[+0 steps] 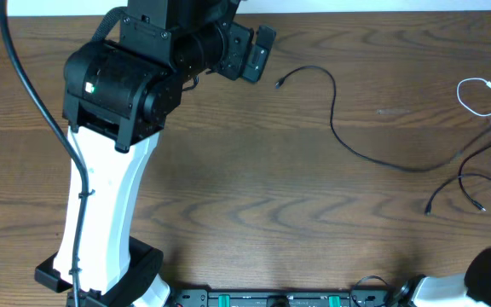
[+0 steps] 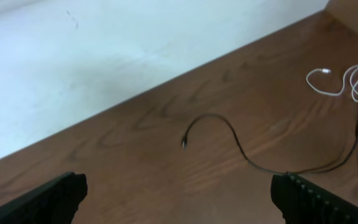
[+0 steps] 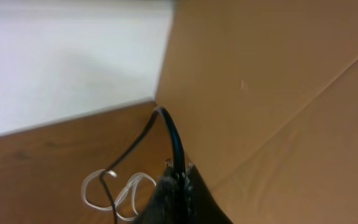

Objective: Untangle cables

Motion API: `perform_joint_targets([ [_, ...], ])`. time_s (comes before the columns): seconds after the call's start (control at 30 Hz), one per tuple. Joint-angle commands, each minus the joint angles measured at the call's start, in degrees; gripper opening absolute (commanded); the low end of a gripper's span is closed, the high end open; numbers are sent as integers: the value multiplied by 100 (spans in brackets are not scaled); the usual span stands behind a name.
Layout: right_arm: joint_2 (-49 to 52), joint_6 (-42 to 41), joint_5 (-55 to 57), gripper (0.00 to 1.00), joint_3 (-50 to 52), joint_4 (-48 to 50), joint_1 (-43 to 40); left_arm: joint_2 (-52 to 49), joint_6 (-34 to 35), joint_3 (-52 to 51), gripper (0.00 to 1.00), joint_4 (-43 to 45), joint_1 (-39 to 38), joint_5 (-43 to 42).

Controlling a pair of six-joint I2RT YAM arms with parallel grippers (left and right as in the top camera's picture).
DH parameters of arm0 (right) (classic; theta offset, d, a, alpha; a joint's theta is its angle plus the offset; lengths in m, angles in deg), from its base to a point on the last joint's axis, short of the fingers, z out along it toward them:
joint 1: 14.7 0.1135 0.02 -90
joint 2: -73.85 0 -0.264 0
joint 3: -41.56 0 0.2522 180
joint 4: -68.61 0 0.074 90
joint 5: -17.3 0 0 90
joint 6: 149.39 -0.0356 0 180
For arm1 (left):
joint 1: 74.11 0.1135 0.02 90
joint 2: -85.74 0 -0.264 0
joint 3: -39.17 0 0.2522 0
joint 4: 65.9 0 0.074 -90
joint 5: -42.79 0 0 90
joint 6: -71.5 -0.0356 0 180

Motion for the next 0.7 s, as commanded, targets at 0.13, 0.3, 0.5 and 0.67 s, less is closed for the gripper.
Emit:
perform_joint_targets([
  [0.13, 621, -225, 901, 1, 702, 1281, -992, -9, 79, 96, 100, -122, -13, -365],
  [0.3, 1355, -555, 426, 1, 702, 1222, -1716, -13, 229, 96, 100, -98, -13, -597],
  [0.5, 2070, -723, 214, 1, 702, 1147, -2037, -20, 409, 96, 100, -87, -13, -643],
  [0.67, 2142, -896, 94, 20, 702, 1145, -2039, -20, 483, 96, 100, -87, -13, -702],
])
